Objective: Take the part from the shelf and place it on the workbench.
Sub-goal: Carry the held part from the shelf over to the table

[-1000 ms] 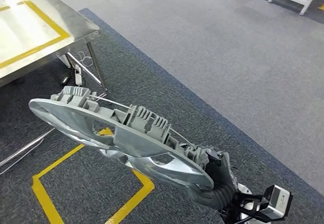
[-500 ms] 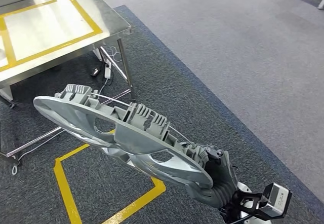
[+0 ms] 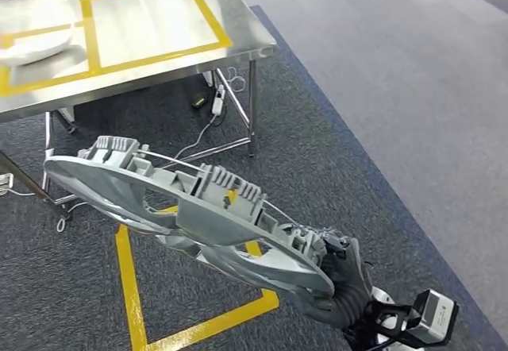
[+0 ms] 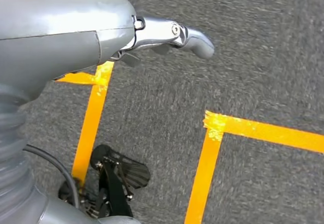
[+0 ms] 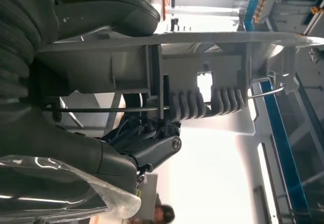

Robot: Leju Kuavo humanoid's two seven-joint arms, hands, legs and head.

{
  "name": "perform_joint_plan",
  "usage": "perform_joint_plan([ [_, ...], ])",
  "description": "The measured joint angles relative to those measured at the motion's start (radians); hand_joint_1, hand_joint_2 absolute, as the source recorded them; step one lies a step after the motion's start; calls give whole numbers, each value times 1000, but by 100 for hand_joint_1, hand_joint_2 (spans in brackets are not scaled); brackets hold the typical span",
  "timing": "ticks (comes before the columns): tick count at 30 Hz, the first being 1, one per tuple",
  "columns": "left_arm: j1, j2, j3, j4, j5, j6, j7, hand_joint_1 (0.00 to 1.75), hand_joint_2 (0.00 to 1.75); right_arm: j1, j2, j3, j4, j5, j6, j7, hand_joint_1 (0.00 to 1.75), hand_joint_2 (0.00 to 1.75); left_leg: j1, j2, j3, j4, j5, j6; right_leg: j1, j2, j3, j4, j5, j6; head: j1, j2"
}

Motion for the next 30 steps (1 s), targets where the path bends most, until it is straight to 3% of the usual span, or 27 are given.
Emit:
perform_joint_plan([
  [2, -2, -1, 0, 0, 0, 0, 0, 0, 175, 2, 0, 0, 1, 0, 0, 0, 175, 175, -1, -27, 0, 0, -1, 2, 0, 20, -76, 122, -32, 0, 2, 0],
  [3, -2, -1, 0, 0, 0, 0, 0, 0, 175, 2, 0, 0, 2, 0, 0, 1, 175, 175, -2, -42, 2, 1, -3, 3, 1, 23, -96, 138, -19, 0, 2, 0],
  [5, -2, -1, 0, 0, 0, 0, 0, 0, 175, 3, 0, 0, 3, 0, 0, 1, 175, 175, -2, -72, 8, 1, -6, 1, 1, 32, -78, 55, 59, -5, 2, 0],
  [7, -3, -2, 0, 0, 0, 0, 0, 0, 175, 2, 0, 0, 2, 0, 0, 0, 175, 175, -2, -99, 11, 5, -11, -5, -3, 72, -26, -76, 123, -13, 1, 0],
  [9, -2, -2, 0, 0, 0, 0, 0, 0, 175, 2, 0, 0, 2, 0, 0, 0, 175, 175, 0, -121, 5, 8, -12, -17, -3, 99, 3, -134, 134, -21, 0, 0],
  [11, 1, -2, 0, 0, 0, 0, 0, 0, 175, 1, 0, 0, 2, 0, 0, 1, 175, 175, 3, -140, -2, 7, -9, -30, -1, 83, 8, -140, 135, -29, 0, 0],
  [12, 3, -2, 0, -1, 0, 0, 0, 0, 175, 0, 0, 0, 2, 0, 0, 1, 175, 175, 2, -133, -4, 12, -14, -35, -3, 72, 11, -143, 136, -35, -1, 0],
  [14, 2, 0, 0, -1, 0, 0, 0, 0, 175, 0, 0, 0, 1, 0, 0, 0, 175, 175, -1, -82, -31, 74, -51, -45, -7, 44, 19, -152, 136, -47, -6, 0],
  [16, -2, 0, 0, -1, 0, 0, 0, 0, 175, 1, 0, -2, 1, -1, 0, -1, 175, 175, 1, -26, -94, 206, -115, -54, -6, 13, 23, -153, 132, -54, -12, 0],
  [17, -2, 1, 0, -1, 0, 0, 0, 0, 175, 2, 0, -2, 1, 0, 0, 0, 175, 175, 3, -17, -125, 267, -137, -57, -5, -1, 24, -153, 130, -54, -12, 0],
  [18, -2, 1, 0, -1, 0, 0, 0, 0, 175, 2, 0, -2, 1, 0, 0, 0, 175, 175, 5, -13, -141, 298, -140, -58, -5, -16, 26, -153, 128, -54, -12, 0],
  [19, -1, 1, 0, -1, 0, 0, 0, 0, 175, 3, 0, -2, 2, 0, 0, 0, 175, 175, 6, -10, -138, 291, -125, -58, -5, -29, 29, -153, 125, -52, -12, 0],
  [20, 0, 1, 0, -1, 0, 0, 0, 0, 175, 3, 0, -2, 2, 0, 0, 0, 175, 175, 7, -5, -114, 244, -92, -57, -4, -42, 33, -152, 123, -50, -12, 0],
  [22, 0, 2, 0, -1, 0, 0, 1, 0, 175, 3, 0, -1, 1, 0, 0, 0, 175, 175, 0, 37, -41, 100, -28, -47, -1, -65, 43, -152, 114, -43, -12, 0],
  [24, -2, 2, -1, -1, 0, 0, 0, 0, 175, 2, 0, -2, 1, 0, 0, 0, 175, 175, -8, 71, -2, 19, -9, -34, 4, -86, 49, -151, 106, -33, -11, 0],
  [26, 0, 2, -1, -1, 0, 0, 0, 0, 175, 1, 0, -1, 1, 0, 0, 1, 175, 175, -11, 58, -3, 11, -14, -23, 7, -107, 56, -154, 101, -23, -10, 0],
  [27, 2, 2, -1, -1, 0, 0, 0, 0, 175, -1, 0, -1, 1, 0, 0, 1, 175, 175, -9, 46, -3, 8, -12, -17, 5, -105, 59, -153, 97, -17, -9, 0],
  [28, 3, 2, -1, -1, 0, 0, 0, 0, 175, -1, 0, 0, 1, 0, 0, 0, 175, 175, -7, 35, -1, 5, -10, -11, 3, -84, 56, -142, 86, -11, -8, 0],
  [30, 1, 1, 0, -1, 0, 0, 0, 0, 175, -1, 0, 0, 1, 0, 0, 0, 175, 175, -1, 13, 2, 0, -6, -2, 0, -20, 18, -61, 38, -5, -3, 0],
])
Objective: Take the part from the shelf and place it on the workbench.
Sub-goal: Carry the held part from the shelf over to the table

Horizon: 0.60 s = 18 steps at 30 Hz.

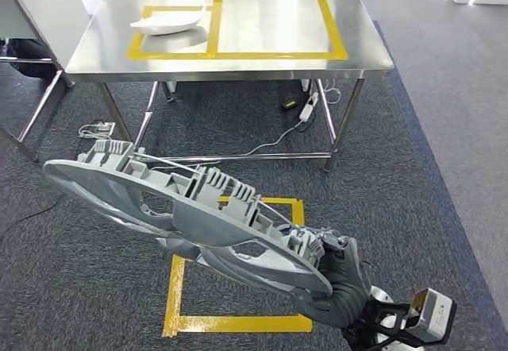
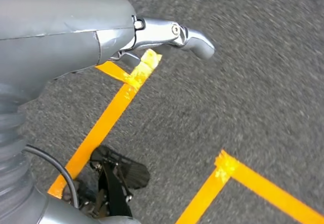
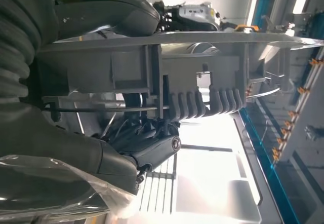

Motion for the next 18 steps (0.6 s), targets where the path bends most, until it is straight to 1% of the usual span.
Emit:
perform_joint_plan([
  [1, -2, 0, 0, 0, 0, 0, 0, 0, 175, 1, 0, 0, 0, 0, 0, 0, 175, 175, 0, -12, 0, 0, 0, 3, 0, 26, -35, 70, -31, 0, 2, 0],
  [2, -4, -1, 0, 0, 0, 0, 0, 0, 175, 2, 0, 0, 1, 0, 0, 0, 175, 175, -1, -22, 0, 0, -1, 6, 0, 37, -74, 139, -55, 0, 4, 0],
  [3, -5, -1, 0, 0, 0, 0, 0, 0, 175, 3, 0, 0, 1, 0, 0, 0, 175, 175, -2, -33, 1, 1, -2, 8, 1, 42, -106, 190, -64, 0, 4, 0],
  [4, -5, -1, 0, 0, 0, 0, 0, 0, 175, 4, 0, 0, 2, 0, 0, 0, 175, 175, -3, -42, 3, 1, -4, 9, 1, 43, -120, 198, -50, -1, 4, 0],
  [5, -5, -1, 0, 0, 0, 0, 0, 0, 175, 4, 0, 0, 2, 0, 0, 0, 175, 175, -3, -50, 6, 2, -6, 9, 1, 43, -115, 166, -15, -3, 5, 0],
  [6, -4, -1, 0, 0, 0, 0, 0, 0, 175, 4, 0, 0, 3, 0, 0, 0, 175, 175, -3, -57, 10, 3, -10, 7, 1, 44, -93, 102, 31, -6, 4, 0],
  [7, -4, -1, 0, 0, 0, -1, 0, 0, 175, 3, 0, 0, 3, 0, 0, 0, 175, 175, -4, -62, 14, 4, -14, 4, 2, 47, -66, 33, 67, -8, 4, 0],
  [8, -3, -1, 0, 0, 0, -1, 0, 0, 175, 2, 0, 0, 3, 0, 0, 0, 175, 175, -6, -65, 16, 7, -19, -1, 2, 50, -39, -26, 89, -10, 4, 0],
  [9, -3, -1, 0, 0, 0, -2, 0, 0, 175, 2, 0, 0, 2, 0, 0, 0, 175, 175, -7, -68, 16, 9, -22, -6, 3, 54, -22, -60, 97, -13, 3, 0],
  [10, -3, -1, 0, 0, 0, -2, 0, 0, 175, 2, 0, 0, 2, 0, 0, 0, 175, 175, -7, -69, 14, 10, -24, -11, 5, 56, -15, -72, 92, -16, 3, 0],
  [12, -3, -1, 0, 0, 0, -2, 0, 0, 175, 3, 0, 0, 2, 0, 0, 0, 175, 175, -5, -68, 14, 11, -28, -20, 5, 55, -10, -78, 92, -25, 2, 0],
  [13, -3, 0, 0, 0, 0, -1, 0, 0, 175, 3, 0, 0, 1, 0, 0, 0, 175, 175, -5, -62, 12, 21, -35, -26, 3, 53, -6, -81, 91, -31, 1, 0],
  [14, -3, 0, 0, 0, 0, -1, 0, 0, 175, 2, 0, 0, 1, 0, 0, 0, 175, 175, -4, -53, 1, 48, -52, -32, 1, 50, -1, -84, 89, -37, -1, 0],
  [15, -4, 0, 0, 0, 0, -1, 0, 0, 175, 2, 0, 0, 1, 0, 0, 0, 175, 175, -2, -43, -21, 98, -77, -39, -1, 45, 5, -86, 87, -41, -2, 0],
  [16, -4, 0, 0, 0, 0, -1, 0, 0, 175, 2, 0, -1, 1, 0, -1, 0, 175, 175, -1, -34, -52, 160, -105, -44, -1, 42, 10, -86, 83, -45, -4, 0],
  [17, -4, 1, 0, 0, 0, -1, 0, 0, 175, 3, 0, -1, 1, -1, 0, -1, 175, 175, 2, -29, -90, 231, -133, -48, -1, 38, 14, -86, 79, -47, -5, 0],
  [18, -3, 1, 0, 0, 0, -1, 0, 0, 175, 3, 0, -1, 1, 0, 0, 0, 175, 175, 4, -28, -120, 282, -145, -51, -1, 35, 20, -86, 74, -47, -5, 0],
])
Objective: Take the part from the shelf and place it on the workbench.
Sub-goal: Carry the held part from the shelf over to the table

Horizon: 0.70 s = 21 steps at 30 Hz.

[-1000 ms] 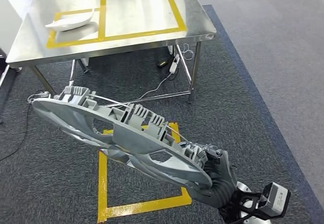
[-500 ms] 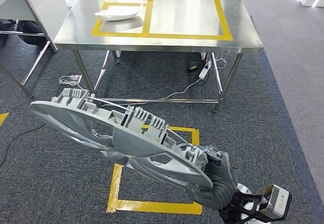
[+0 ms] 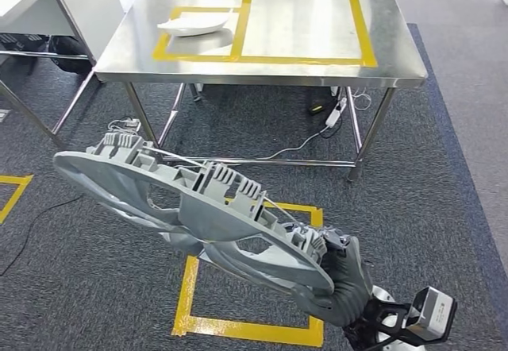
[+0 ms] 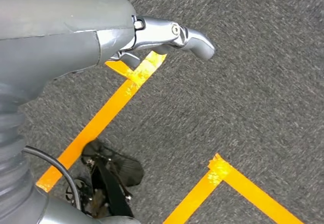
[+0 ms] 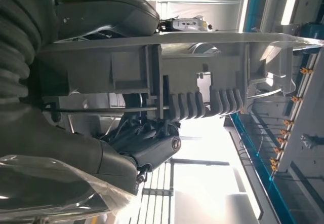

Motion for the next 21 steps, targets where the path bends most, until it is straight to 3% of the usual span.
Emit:
perform_joint_plan([
  [1, 0, 0, 0, 0, 0, 0, 0, 0, 175, 1, 0, 0, 0, 0, 0, 0, 175, 175, 1, 0, -15, 18, 9, -1, 0, -2, 7, 0, -5, 1, 0, 0],
  [2, 1, 0, 0, 0, 0, 0, 0, 0, 175, 1, 0, 0, 0, 0, 0, 0, 175, 175, 3, 0, -13, 1, 37, 0, 0, -3, 15, 0, -12, 3, 0, 0],
  [4, 2, 1, 0, 0, 0, 0, 0, 0, 175, 1, 0, 1, 0, 0, 1, 0, 175, 175, 3, -6, 37, -123, 119, 5, 0, -1, 32, 0, -26, 11, 0, 0],
  [5, 2, 1, 0, 0, 0, 0, 0, 0, 175, 0, 0, 1, 0, 0, 0, 0, 175, 175, 3, -13, 65, -182, 143, 8, 0, 2, 36, 0, -34, 17, 0, 0],
  [7, 5, 1, 0, 0, 0, 0, 0, 0, 175, -2, 0, 1, 0, 0, 0, 0, 175, 175, 0, -20, 95, -243, 146, 18, 1, 8, 41, -2, -41, 30, -1, 0],
  [10, 7, 1, 0, 0, 0, 0, 0, 0, 175, -1, 0, 1, 0, 0, 0, 0, 175, 175, -2, -7, 109, -262, 135, 37, -1, 17, 53, 1, -38, 47, 0, 0],
  [12, 6, 1, 0, 0, 0, 0, 0, 0, 175, -2, 0, 1, 0, 0, 0, 0, 175, 175, 1, 2, 125, -269, 129, 50, -2, 16, 22, 53, -61, 52, 2, 0],
  [15, 4, -1, 0, 0, 0, 0, 0, 0, 175, -1, 0, 1, 0, 0, 0, 0, 175, 175, -4, 19, 140, -271, 112, 62, -1, 14, -102, 236, -128, 56, 6, 0],
  [16, 4, -2, 0, 0, 0, 0, 0, 0, 175, 0, 0, 1, 0, 0, 0, 0, 175, 175, -6, 25, 147, -271, 105, 63, -1, 14, -137, 273, -131, 55, 6, 0],
  [17, 4, -2, 0, 0, 0, 0, 0, 0, 175, 2, 0, 1, 0, 0, 0, 0, 175, 175, -9, 31, 157, -271, 97, 63, 0, 12, -153, 274, -112, 53, 6, 0],
  [19, 4, -2, 0, 0, 0, 0, 0, 0, 175, 3, 0, 0, 0, 0, 0, 1, 175, 175, -13, 46, 183, -271, 78, 63, 5, -2, -131, 173, -22, 43, 6, 0],
  [20, 4, -3, 0, 0, 0, 0, 0, 0, 175, 3, 0, 0, 0, 0, 0, 0, 175, 175, -14, 54, 194, -272, 69, 61, 12, -25, -112, 115, 13, 35, 5, 0],
  [21, 4, -3, 0, 0, 0, 0, 0, 0, 175, 1, 0, 1, 0, 0, 0, 0, 175, 175, -16, 62, 203, -272, 60, 57, 19, -50, -99, 70, 25, 26, 3, 0],
])
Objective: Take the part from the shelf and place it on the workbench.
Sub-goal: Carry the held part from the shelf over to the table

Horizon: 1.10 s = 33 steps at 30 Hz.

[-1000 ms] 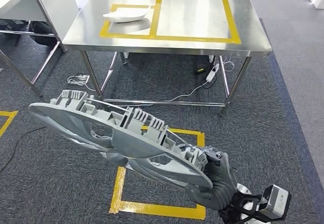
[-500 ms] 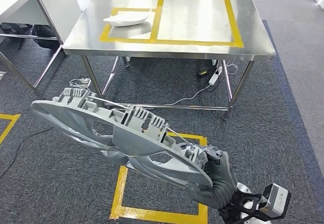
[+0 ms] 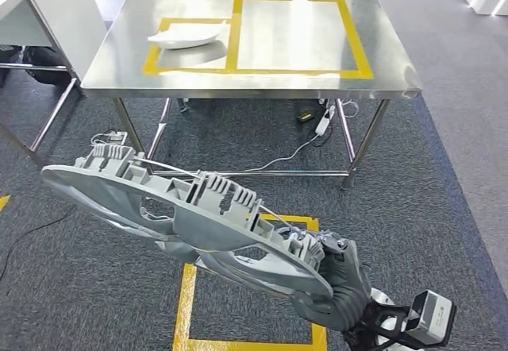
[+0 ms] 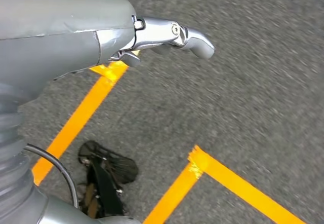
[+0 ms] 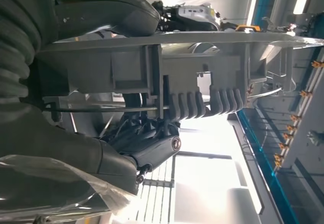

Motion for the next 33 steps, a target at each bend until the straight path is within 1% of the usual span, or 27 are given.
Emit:
perform_joint_plan([
  [1, 0, -1, 0, 0, 0, 0, 0, 0, 175, -1, 0, 0, 0, 0, 0, 0, 175, 175, -2, 10, 6, -2, -8, -5, 7, -19, 10, -26, 3, -7, -1, 0],
  [2, 1, -1, 0, 0, 0, 0, 0, 0, 175, -1, 0, 0, 0, 0, 0, 0, 175, 175, -3, 20, 13, -1, -13, -12, 11, -27, 9, -32, -3, -14, -3, 0],
  [4, 1, -1, 0, 0, 0, 0, 0, 0, 175, 1, 0, 0, 0, 0, 0, 0, 175, 175, -4, 32, 27, 4, -18, -23, 7, -9, 26, -44, 8, -22, -2, 0],
  [5, 0, -1, 0, 0, 0, 0, 0, 0, 175, 2, 0, 0, -1, 1, 0, 0, 175, 175, -3, 23, 27, 23, -19, -29, 3, 1, 36, -49, 12, -27, -5, 0],
  [6, -1, 0, -1, -1, 0, 0, 0, 0, 175, 1, 0, 0, -1, 0, 0, 0, 175, 175, -1, 7, 11, 59, -23, -34, -2, 9, 49, -52, 11, -30, -7, 0],
  [7, -2, 1, -1, -1, 0, 0, -1, 0, 175, -1, 0, 0, -1, 0, 0, 0, 175, 175, 3, -12, -19, 113, -36, -40, -6, 16, 57, -56, 9, -33, -11, 0],
  [8, -2, 1, -1, -1, 0, 0, -1, 0, 175, -2, 0, -1, -1, 0, 0, 0, 175, 175, 7, -28, -58, 177, -58, -46, -8, 24, 61, -57, 5, -36, -15, 0],
  [10, 0, 1, 0, -1, 0, 0, -1, 0, 175, -2, 0, -2, -1, 0, 0, 0, 175, 175, 15, -37, -135, 273, -112, -55, -10, 40, 71, -57, -7, -36, -17, 0],
  [11, 1, 1, 0, -1, 0, 1, -1, 0, 175, -1, 0, -3, -1, 0, 0, 0, 175, 175, 18, -37, -155, 279, -118, -59, -11, 46, 79, -57, -14, -34, -16, 0],
  [12, 1, 2, 0, -1, 0, 0, -1, 0, 175, 0, 0, -3, -1, 1, 0, 0, 175, 175, 20, -37, -161, 255, -99, -62, -13, 51, 90, -57, -22, -31, -17, 0],
  [13, 1, 2, 0, -1, 0, 0, -1, 0, 175, 0, 0, -3, -1, 1, 0, 0, 175, 175, 22, -37, -154, 204, -56, -63, -14, 54, 102, -57, -31, -27, -17, 0],
  [14, 1, 3, 0, -1, 0, 0, -1, 0, 175, 0, 0, -3, -1, 1, 1, 0, 175, 175, 23, -37, -142, 140, 1, -63, -15, 57, 110, -57, -40, -22, -17, 0],
  [15, 1, 3, 0, -1, 0, 0, 0, 0, 175, 0, 0, -3, 0, 0, 1, 0, 175, 175, 22, -37, -132, 88, 35, -59, -15, 58, 118, -57, -48, -15, -20, 0],
  [16, 1, 3, 0, 0, 0, 0, 0, 0, 175, -1, 0, -3, 0, 0, 0, 0, 175, 175, 21, -37, -126, 52, 57, -53, -14, 59, 120, -57, -56, -7, -22, 0],
  [17, 1, 3, 0, 0, 0, 1, 0, 0, 175, -1, 0, -3, 0, 0, 0, 0, 175, 175, 19, -37, -125, 36, 64, -45, -13, 60, 124, -55, -59, 1, -25, 0],
  [18, 2, 3, 0, 0, 0, 1, 0, 0, 175, -1, 0, -3, 0, 0, 0, 0, 175, 175, 18, -38, -123, 33, 57, -36, -13, 61, 131, -53, -60, 10, -26, 0],
  [20, 2, 3, 0, 0, 0, 1, 0, 0, 175, 0, 0, -2, 0, 1, 0, 1, 175, 175, 19, -42, -107, 25, 66, -18, -14, 59, 139, -45, -65, 22, -24, 0],
  [21, 2, 4, 0, 0, 0, 1, 0, 0, 175, 0, 0, -1, 0, 1, 0, 1, 175, 175, 20, -43, -96, 22, 65, -11, -15, 58, 131, -27, -77, 26, -23, 0],
  [22, 1, 4, 0, 0, 0, 1, 0, 0, 175, -2, 0, -1, 0, 0, 0, 0, 175, 175, 21, -44, -88, 19, 63, -6, -15, 57, 112, 8, -98, 29, -20, 0],
  [23, 0, 3, 0, 0, 0, 1, 0, 0, 175, -3, 0, 0, 0, 0, 0, 0, 175, 175, 19, -44, -83, 19, 59, -2, -15, 57, 80, 65, -125, 32, -16, 0],
  [25, 0, 2, 0, 0, 0, 0, 0, 0, 175, -2, 0, 0, 0, 0, 0, 0, 175, 175, 16, -45, -78, 19, 49, 2, -15, 57, -4, 184, -169, 34, -11, 0],
  [26, -1, 2, 0, 0, 0, 1, 0, 0, 175, -1, 0, 0, 0, 1, 0, 0, 175, 175, 14, -45, -73, 19, 44, 3, -14, 57, -33, 210, -167, 32, -10, 0],
  [27, -1, 1, 0, 0, 0, 1, 0, 0, 175, 0, 0, 0, 0, 1, 0, 1, 175, 175, 11, -44, -65, 19, 37, 4, -13, 57, -41, 197, -142, 29, -10, 0],
  [29, -1, 1, 0, 0, 0, 1, 0, 0, 175, 0, 0, 0, 0, 1, 0, 0, 175, 175, 8, -39, -44, 18, 22, 4, -8, 44, -8, 82, -52, 14, -10, 0],
  [30, -1, 0, 0, 0, 0, 1, 0, 0, 175, -1, 0, 0, 0, 1, 0, 0, 175, 175, 6, -36, -35, 17, 15, 2, -2, 29, 11, 27, -28, 5, -12, 0],
  [31, -1, 0, 0, 0, 0, 0, 0, 0, 175, -2, 0, 0, 0, 0, 0, 0, 175, 175, 5, -34, -29, 16, 9, -2, 4, 16, 24, -12, -23, -2, -13, 0],
  [33, -1, -1, 0, 0, 0, 0, 0, 0, 175, -2, 0, 0, 0, 0, 0, 0, 175, 175, 4, -28, -18, 18, 4, -16, 12, 8, 32, -35, -34, -16, -16, 0],
])
